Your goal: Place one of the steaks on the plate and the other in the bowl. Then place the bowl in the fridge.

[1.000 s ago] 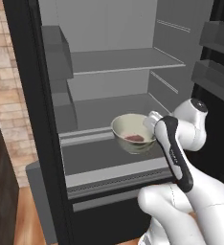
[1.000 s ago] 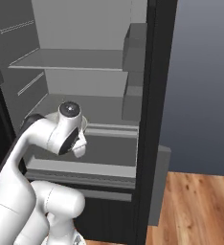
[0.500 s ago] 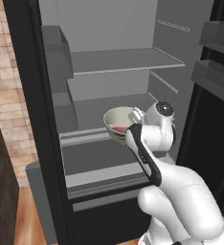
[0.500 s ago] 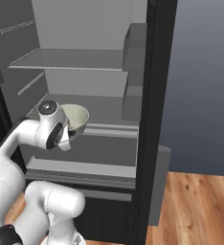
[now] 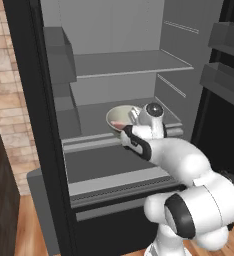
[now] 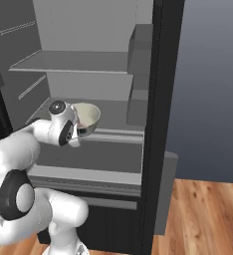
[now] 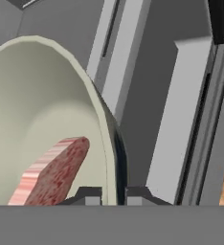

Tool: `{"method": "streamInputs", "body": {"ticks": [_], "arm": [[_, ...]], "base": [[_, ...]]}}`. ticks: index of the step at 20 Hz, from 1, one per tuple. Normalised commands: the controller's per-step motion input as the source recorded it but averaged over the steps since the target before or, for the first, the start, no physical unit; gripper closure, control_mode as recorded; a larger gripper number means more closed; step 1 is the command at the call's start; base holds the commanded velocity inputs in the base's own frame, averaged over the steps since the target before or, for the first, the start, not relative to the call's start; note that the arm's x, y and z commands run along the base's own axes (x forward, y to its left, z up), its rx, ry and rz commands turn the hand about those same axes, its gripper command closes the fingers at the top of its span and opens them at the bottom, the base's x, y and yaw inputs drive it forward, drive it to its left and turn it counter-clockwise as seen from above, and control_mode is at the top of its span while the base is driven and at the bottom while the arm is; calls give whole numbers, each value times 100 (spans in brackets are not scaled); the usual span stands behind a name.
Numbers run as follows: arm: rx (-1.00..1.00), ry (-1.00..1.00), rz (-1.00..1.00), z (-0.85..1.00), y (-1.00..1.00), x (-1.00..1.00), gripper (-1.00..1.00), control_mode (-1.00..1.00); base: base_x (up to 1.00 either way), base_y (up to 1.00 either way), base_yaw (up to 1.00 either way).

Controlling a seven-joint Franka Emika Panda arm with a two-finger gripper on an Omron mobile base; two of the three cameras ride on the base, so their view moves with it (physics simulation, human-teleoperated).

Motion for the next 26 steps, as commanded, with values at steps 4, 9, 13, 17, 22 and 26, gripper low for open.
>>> {"method": "streamInputs", "body": {"ticks": [4, 9, 13, 17, 22, 26], "arm": [[0, 0, 0, 0, 0, 84, 100, -100], [0, 0, 0, 0, 0, 90, 100, -100], [0, 0, -1, -1, 0, 70, 100, -100], [0, 0, -5, 0, 0, 59, 100, -100], [-1, 1, -3, -9, 0, 42, 100, -100], [-1, 0, 0, -23, 0, 10, 100, -100]], "base": [[0, 0, 0], [0, 0, 0], [0, 0, 0], [0, 0, 0], [0, 0, 0], [0, 0, 0]]}}
